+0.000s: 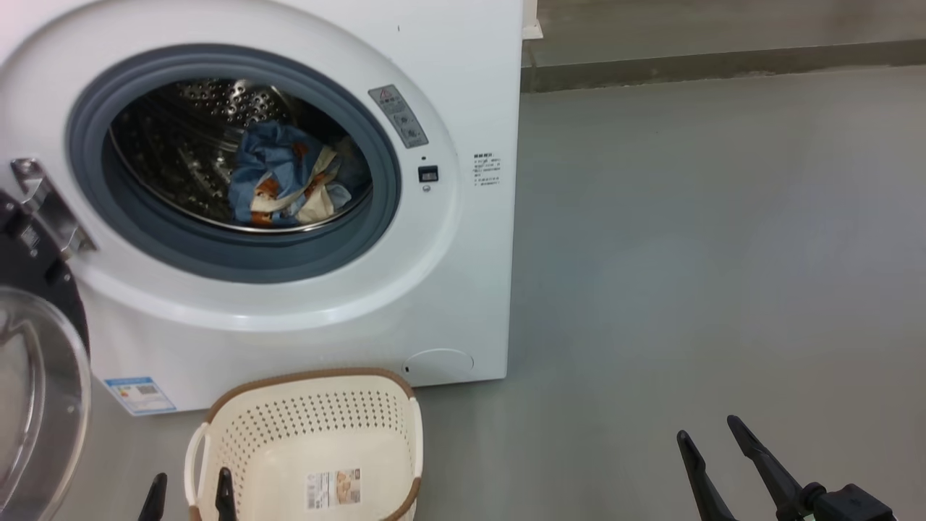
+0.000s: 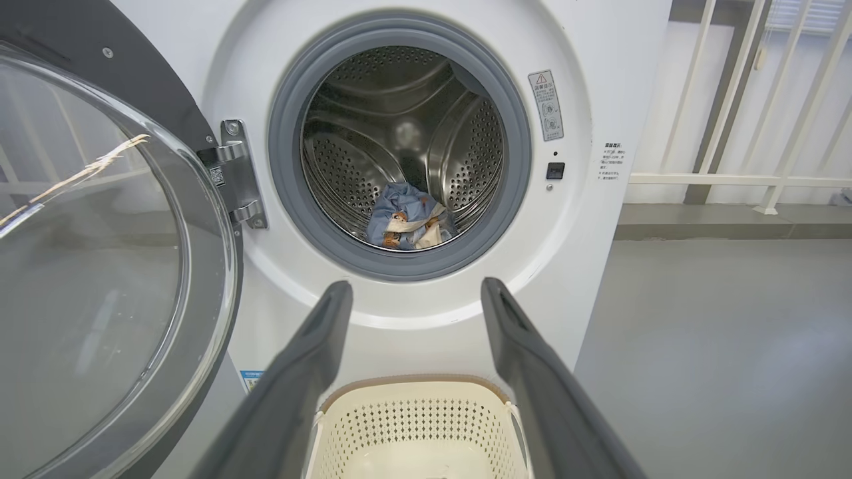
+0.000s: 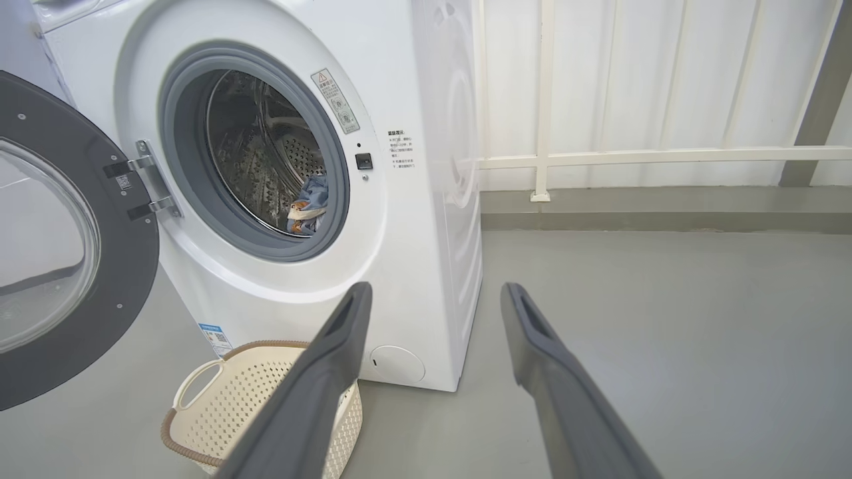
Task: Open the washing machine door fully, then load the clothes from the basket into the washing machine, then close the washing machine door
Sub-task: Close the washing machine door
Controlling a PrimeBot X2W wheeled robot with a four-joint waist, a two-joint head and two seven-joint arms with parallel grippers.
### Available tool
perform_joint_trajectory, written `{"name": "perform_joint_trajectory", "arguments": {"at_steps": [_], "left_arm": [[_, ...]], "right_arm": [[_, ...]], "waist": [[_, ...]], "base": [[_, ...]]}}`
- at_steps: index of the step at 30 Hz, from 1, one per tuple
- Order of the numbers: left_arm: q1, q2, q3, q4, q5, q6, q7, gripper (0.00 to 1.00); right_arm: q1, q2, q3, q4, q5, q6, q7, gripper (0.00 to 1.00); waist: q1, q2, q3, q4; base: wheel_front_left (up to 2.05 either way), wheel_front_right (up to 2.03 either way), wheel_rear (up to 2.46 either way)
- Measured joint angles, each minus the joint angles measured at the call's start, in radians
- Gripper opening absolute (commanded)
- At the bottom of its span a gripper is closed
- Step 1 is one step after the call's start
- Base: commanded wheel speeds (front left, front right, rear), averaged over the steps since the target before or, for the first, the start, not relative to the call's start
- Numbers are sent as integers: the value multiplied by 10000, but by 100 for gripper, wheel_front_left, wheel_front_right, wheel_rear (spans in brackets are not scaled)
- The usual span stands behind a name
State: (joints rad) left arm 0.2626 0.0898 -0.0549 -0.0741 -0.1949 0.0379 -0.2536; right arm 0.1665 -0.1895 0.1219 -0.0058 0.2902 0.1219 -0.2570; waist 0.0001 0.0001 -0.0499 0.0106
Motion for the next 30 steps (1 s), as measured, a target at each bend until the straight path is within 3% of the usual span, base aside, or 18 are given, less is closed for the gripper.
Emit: {"name": "perform_joint_trajectory", "arguments": {"at_steps": [10, 30], "left_arm": [[0, 0, -4, 56, 121, -75, 0, 100], [-4, -33, -65, 96, 249, -75, 0, 100]], "right_arm": [[19, 4, -27, 6, 0, 0, 0, 100], [21, 2, -107, 19, -2, 0, 0, 100]], "waist": [[-1, 0, 37, 82], [0, 0, 76, 315]], "base": [[-121, 113, 8], [-4, 4, 0]]}}
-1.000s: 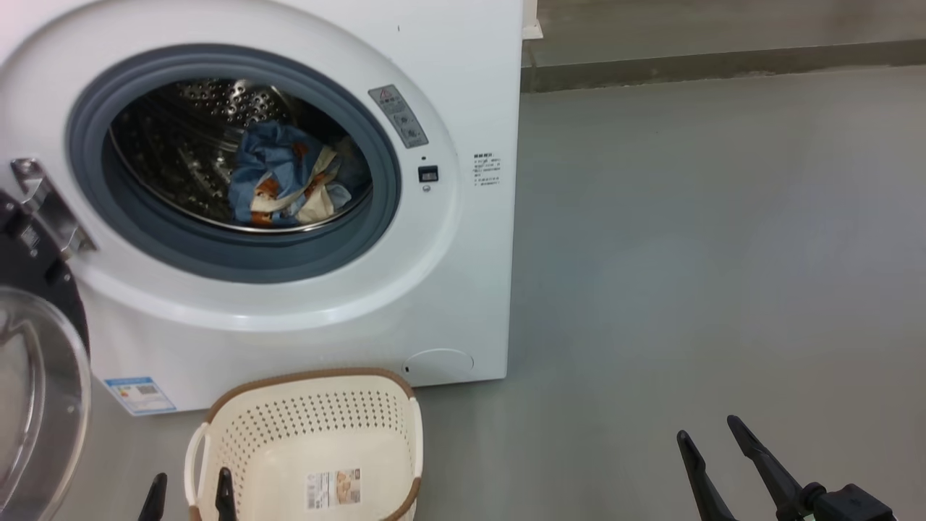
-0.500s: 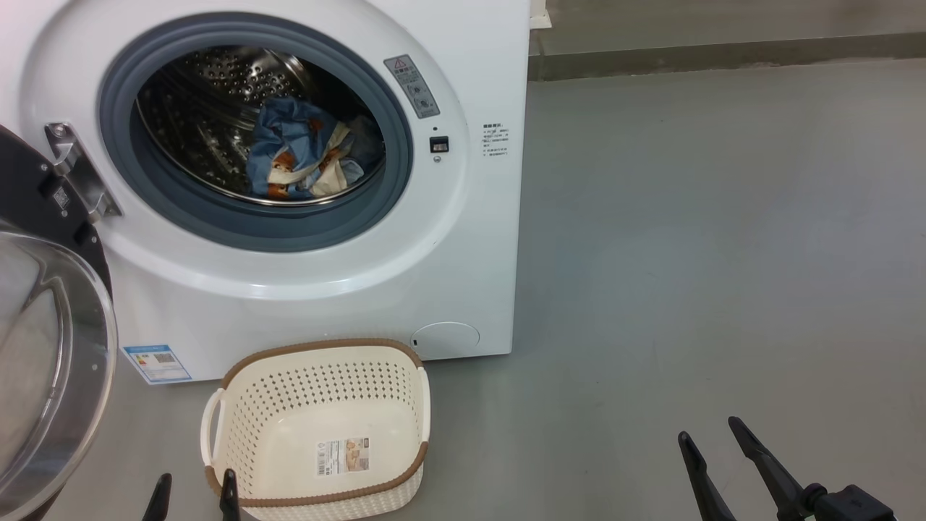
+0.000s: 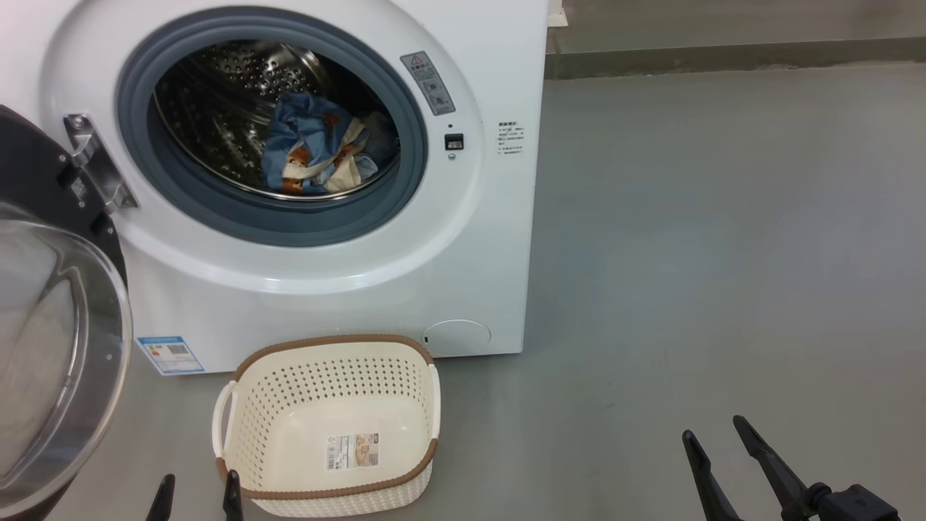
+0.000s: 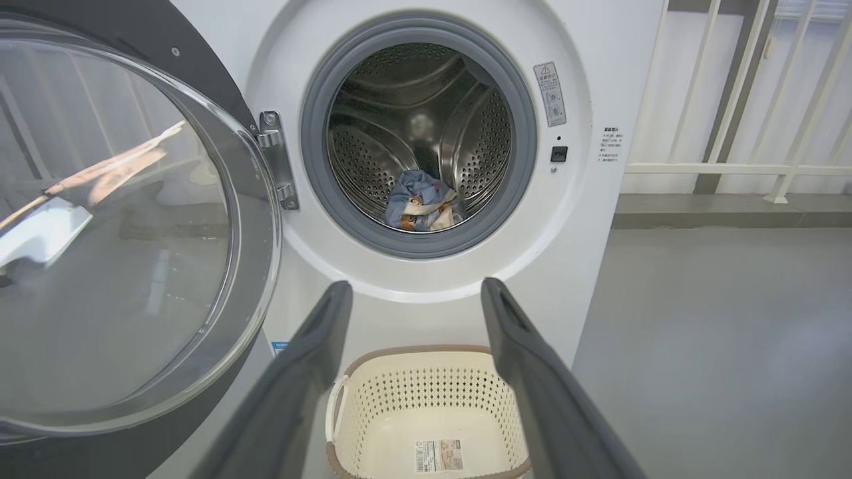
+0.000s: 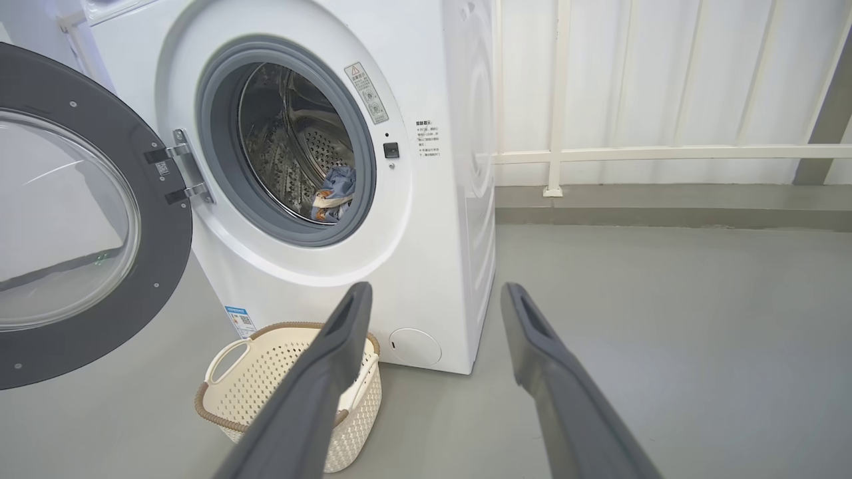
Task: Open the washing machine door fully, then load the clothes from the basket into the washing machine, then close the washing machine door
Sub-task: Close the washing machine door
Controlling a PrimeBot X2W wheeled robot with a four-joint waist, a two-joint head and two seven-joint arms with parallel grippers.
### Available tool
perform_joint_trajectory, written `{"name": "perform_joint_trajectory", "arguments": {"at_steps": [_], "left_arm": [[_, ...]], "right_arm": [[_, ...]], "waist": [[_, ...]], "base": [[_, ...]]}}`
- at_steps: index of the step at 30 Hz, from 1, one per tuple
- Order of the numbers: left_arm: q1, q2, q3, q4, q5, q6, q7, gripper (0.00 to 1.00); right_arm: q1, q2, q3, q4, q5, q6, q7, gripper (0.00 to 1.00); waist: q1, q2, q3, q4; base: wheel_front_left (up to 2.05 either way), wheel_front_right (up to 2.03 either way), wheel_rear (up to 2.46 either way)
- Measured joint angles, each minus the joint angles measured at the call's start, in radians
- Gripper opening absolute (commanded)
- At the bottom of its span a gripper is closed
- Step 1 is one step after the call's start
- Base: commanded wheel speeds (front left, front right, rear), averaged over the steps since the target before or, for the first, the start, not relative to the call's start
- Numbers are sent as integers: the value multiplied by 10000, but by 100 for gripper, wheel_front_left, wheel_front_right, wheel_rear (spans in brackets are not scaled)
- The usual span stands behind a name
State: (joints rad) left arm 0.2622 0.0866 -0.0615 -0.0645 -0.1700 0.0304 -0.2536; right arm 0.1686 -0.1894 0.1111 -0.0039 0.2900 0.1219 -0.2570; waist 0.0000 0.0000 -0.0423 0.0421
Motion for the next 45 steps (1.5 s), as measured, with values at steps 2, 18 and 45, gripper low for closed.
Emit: {"name": "perform_joint_trajectory", "arguments": {"at_steps": [2, 18, 45], "left_arm": [[0, 0, -8, 2, 0, 0, 0, 100], [4, 13, 6, -12, 33, -4, 0, 100], [312, 63, 194, -495, -4, 194, 2, 100]], "right_arm": [[2, 2, -21, 0, -13, 0, 0, 100], [11, 13, 40, 104, -67, 0, 0, 100], [-390, -111, 717, 351, 38, 0, 0, 100]], "waist": [[0, 0, -1, 72], [-1, 0, -58, 1550], [0, 0, 224, 4696]], "base": [[0, 0, 0], [0, 0, 0], [0, 0, 0]]}}
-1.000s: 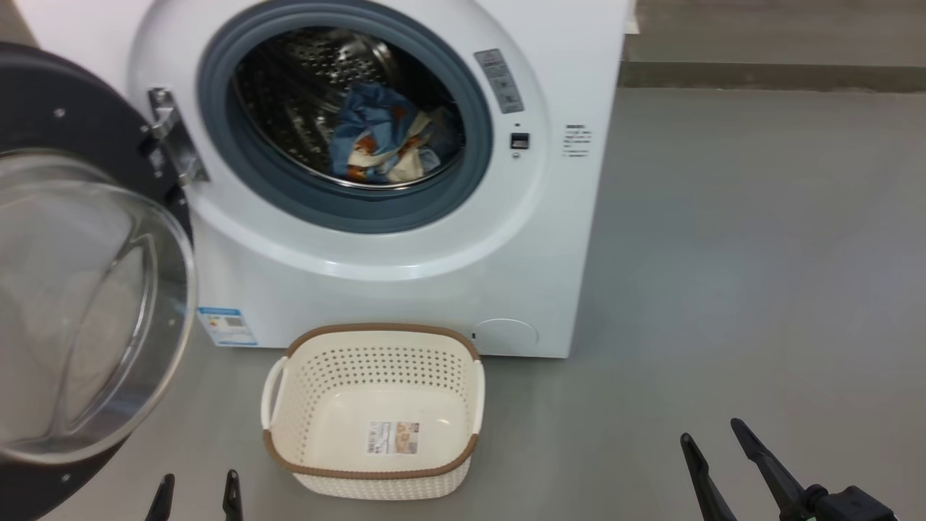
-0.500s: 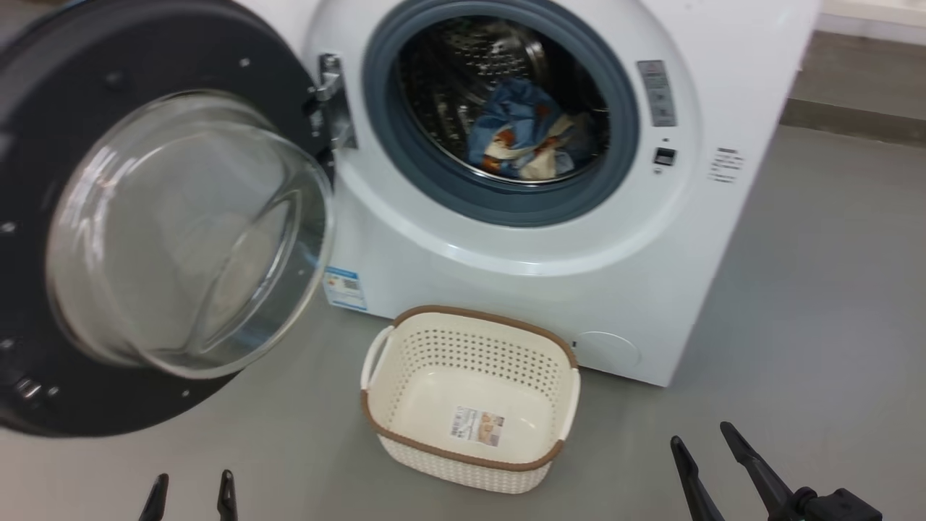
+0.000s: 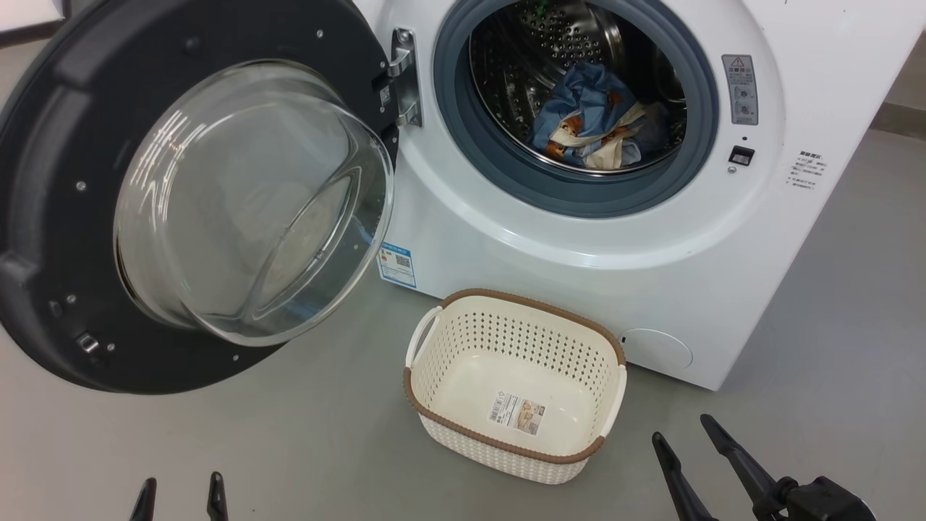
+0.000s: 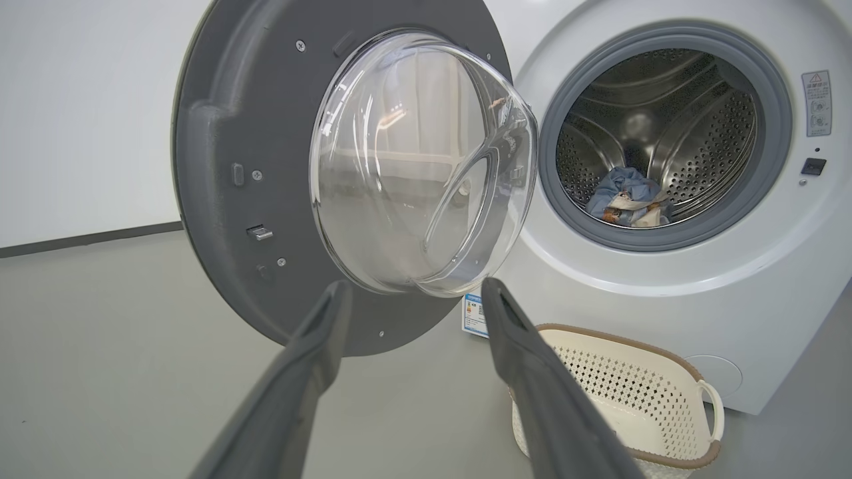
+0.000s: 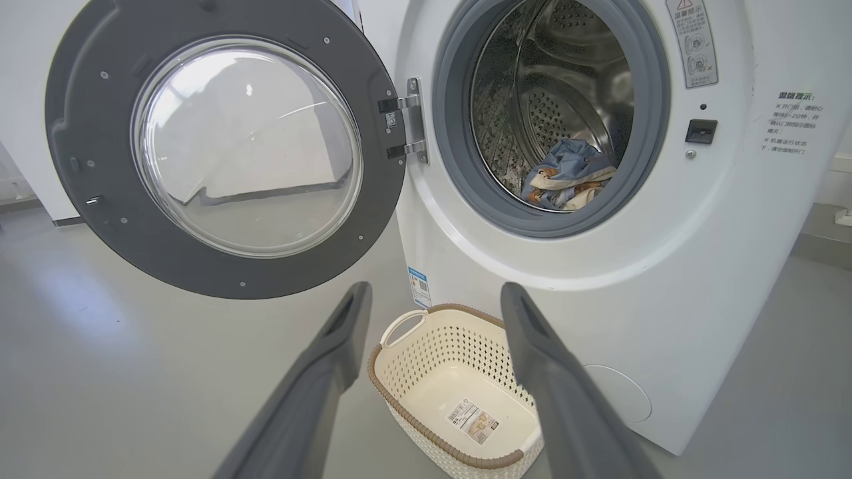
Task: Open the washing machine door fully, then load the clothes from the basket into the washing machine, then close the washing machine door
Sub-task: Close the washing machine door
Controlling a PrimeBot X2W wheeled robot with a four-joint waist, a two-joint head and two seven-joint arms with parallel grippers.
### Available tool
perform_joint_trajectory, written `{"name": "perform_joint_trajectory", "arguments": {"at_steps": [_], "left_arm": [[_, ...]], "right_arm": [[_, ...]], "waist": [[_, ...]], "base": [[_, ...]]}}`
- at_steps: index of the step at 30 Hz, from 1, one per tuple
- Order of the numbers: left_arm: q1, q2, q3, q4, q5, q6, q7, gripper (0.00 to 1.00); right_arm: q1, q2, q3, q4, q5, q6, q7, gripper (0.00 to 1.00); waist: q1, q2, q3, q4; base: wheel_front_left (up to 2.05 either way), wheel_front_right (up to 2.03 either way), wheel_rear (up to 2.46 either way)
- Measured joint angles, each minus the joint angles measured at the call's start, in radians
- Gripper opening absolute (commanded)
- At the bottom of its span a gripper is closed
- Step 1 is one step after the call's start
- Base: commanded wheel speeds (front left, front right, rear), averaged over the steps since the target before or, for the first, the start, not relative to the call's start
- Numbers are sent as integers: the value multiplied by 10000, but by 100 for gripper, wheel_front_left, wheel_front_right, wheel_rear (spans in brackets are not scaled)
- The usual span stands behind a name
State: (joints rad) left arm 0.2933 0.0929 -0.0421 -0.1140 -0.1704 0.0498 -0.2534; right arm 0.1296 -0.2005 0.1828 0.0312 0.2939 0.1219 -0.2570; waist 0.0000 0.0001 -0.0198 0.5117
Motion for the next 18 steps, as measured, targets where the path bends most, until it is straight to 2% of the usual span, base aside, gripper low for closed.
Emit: {"name": "perform_joint_trajectory", "arguments": {"at_steps": [7, 8, 9, 18], "left_arm": [[15, -38, 29, -105, 0, 2, 0, 100], [15, -52, 27, -146, -27, -4, 0, 79], [20, -67, 15, -148, -121, -19, 0, 0], [86, -130, 54, -178, -414, -272, 0, 0]], "right_arm": [[-89, -56, 48, 79, 84, 0, 0, 100], [-89, -56, 50, 82, 84, 0, 0, 100], [-89, -56, 54, 84, 84, 0, 0, 100], [-89, -61, 59, 88, 84, 0, 0, 100]], "waist": [[0, 0, 6, 8], [0, 0, -2, 3], [0, 0, -9, -3], [0, 0, -5, 0]], "base": [[0, 0, 0], [0, 0, 0], [0, 0, 0], [0, 0, 0]]}}
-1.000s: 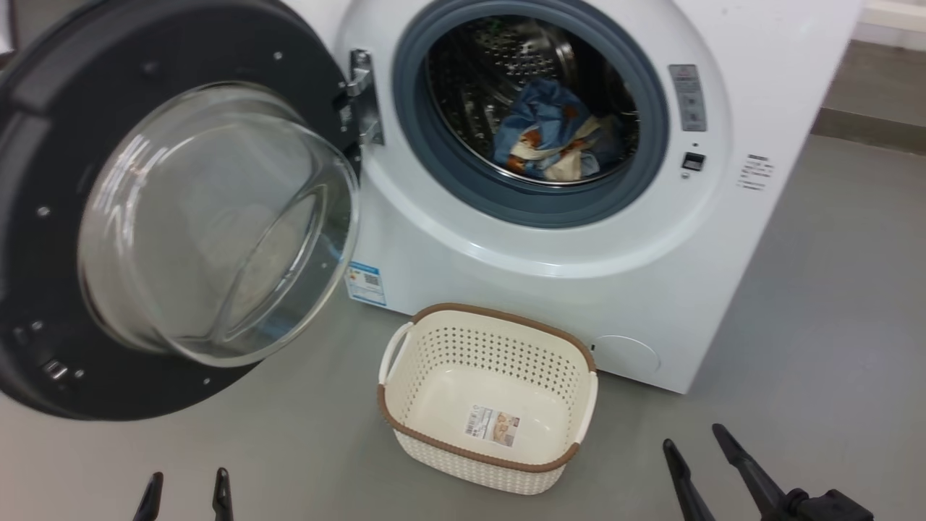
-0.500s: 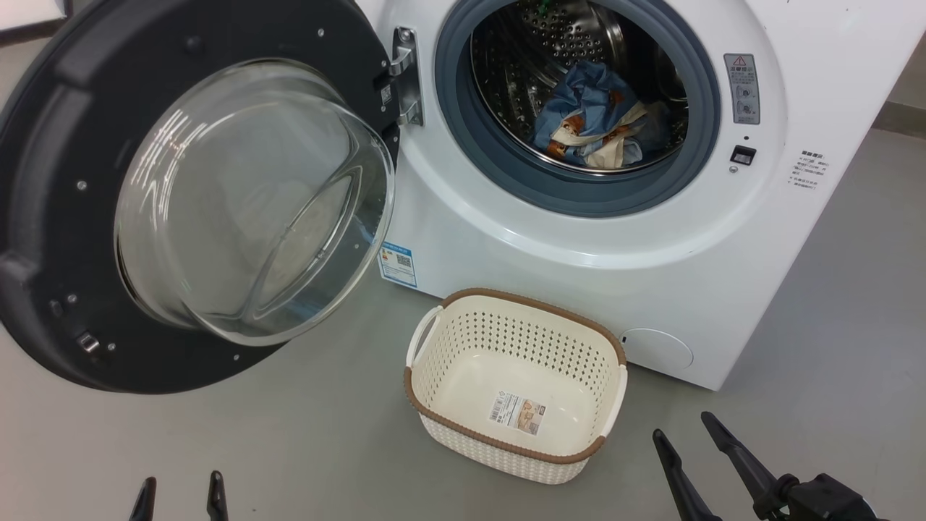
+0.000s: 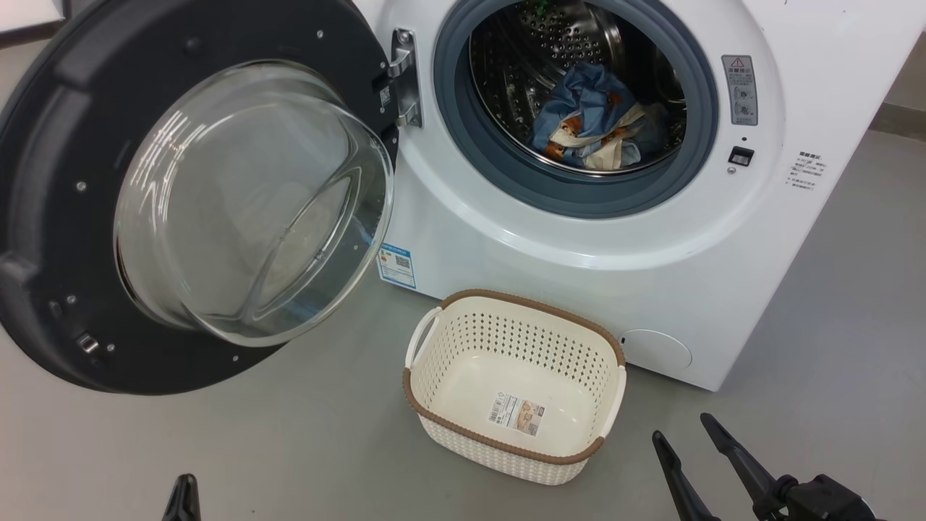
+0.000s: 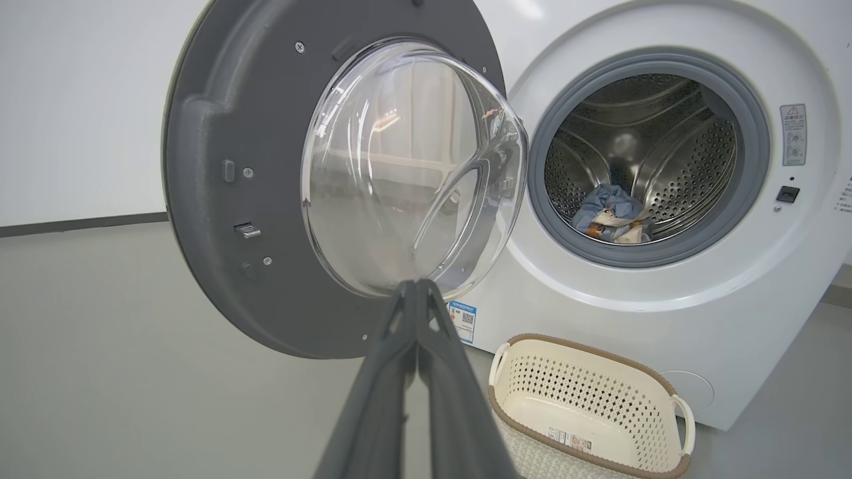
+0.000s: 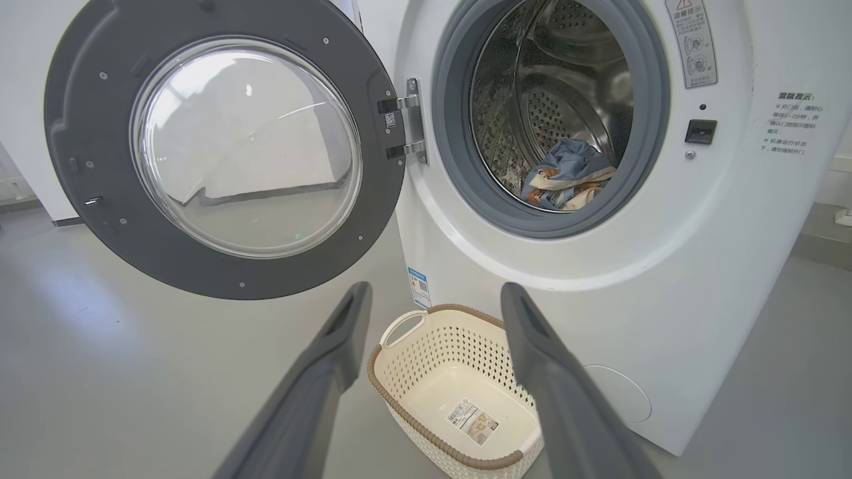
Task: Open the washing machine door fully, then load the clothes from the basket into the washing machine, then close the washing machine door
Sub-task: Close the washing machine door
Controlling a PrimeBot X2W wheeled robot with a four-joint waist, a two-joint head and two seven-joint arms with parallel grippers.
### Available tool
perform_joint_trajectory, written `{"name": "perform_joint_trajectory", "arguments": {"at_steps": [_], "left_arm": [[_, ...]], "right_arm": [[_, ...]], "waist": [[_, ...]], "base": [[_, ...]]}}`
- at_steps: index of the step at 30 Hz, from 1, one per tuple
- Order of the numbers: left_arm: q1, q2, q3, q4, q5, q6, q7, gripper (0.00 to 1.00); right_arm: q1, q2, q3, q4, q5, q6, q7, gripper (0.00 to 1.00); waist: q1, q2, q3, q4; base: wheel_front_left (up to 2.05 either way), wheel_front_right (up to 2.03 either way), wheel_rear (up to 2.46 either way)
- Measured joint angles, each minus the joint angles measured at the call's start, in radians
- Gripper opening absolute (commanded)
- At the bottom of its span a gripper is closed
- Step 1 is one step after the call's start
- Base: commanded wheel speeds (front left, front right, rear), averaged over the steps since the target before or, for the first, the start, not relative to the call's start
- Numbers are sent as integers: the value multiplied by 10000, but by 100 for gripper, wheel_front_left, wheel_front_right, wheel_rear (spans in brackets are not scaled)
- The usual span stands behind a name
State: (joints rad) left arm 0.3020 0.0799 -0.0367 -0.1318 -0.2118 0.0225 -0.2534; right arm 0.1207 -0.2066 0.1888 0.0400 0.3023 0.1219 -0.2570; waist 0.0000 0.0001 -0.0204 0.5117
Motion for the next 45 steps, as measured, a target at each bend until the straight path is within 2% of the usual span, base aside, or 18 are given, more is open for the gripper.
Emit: {"name": "perform_joint_trajectory", "arguments": {"at_steps": [7, 10, 15, 19, 24, 26, 31, 32, 33, 35, 41, 45], "left_arm": [[-2, -134, 178, -445, -485, -334, 0, 0], [-14, -219, 485, -1018, -1887, -662, 0, 0], [-511, -290, 1283, -2378, -5304, -1160, -2, 0], [-1100, -213, 1969, -3733, -7722, -1340, -2, 0], [-2608, 1174, 3981, -4696, -10222, -1312, 479, 0], [-3438, 1916, 4777, -4577, -11237, -1062, 917, 0], [-5803, 3860, 6046, -2604, -13392, -59, 2000, 0], [-6308, 4103, 6136, -2096, -13833, 107, 2184, 0], [-7099, 4640, 6165, -963, -14228, 399, 2487, 0], [-7736, 5039, 6126, 201, -14577, 652, 2715, 0], [-8973, 5415, 5636, 3496, -14818, 1191, 2993, 0], [-9235, 5538, 5363, 4955, -14749, 1404, 3062, 0]], "right_arm": [[0, -42, 0, -2, 0, 0, 0, 100], [0, -59, -15, -2, 0, 0, 0, 100], [1, -73, -33, -12, 0, 0, 0, 100], [0, -104, -33, -23, 0, 0, 0, 100], [-5, -150, -31, -75, 0, 0, 0, 100], [-4, -165, -38, -82, 2, 0, 0, 100], [-4, -184, -77, -125, 10, 0, 0, 100], [-3, -184, -79, -128, 13, 0, 0, 100], [0, -186, -84, -142, 15, 0, 0, 100], [1, -186, -84, -151, 15, 0, 0, 100], [12, -201, -79, -186, 15, 0, 0, 100], [51, -251, -102, -259, 15, 0, 0, 100]], "waist": [[0, 0, 35, 29], [0, 0, 55, 52], [0, 0, 87, 82], [0, 0, 138, 95], [0, 0, 203, 105], [0, 0, 216, 101], [0, 0, 235, 81], [0, 0, 230, 75], [0, 0, 221, 62], [0, 0, 208, 46], [1, 0, 207, 1], [0, 0, 215, -28]], "base": [[0, 0, 0], [0, 0, 0], [0, 0, 0], [0, 0, 0], [0, 0, 0], [0, 0, 0], [0, 0, 0], [0, 0, 0], [0, 0, 0], [0, 0, 0], [0, 0, 0], [0, 0, 0]]}}
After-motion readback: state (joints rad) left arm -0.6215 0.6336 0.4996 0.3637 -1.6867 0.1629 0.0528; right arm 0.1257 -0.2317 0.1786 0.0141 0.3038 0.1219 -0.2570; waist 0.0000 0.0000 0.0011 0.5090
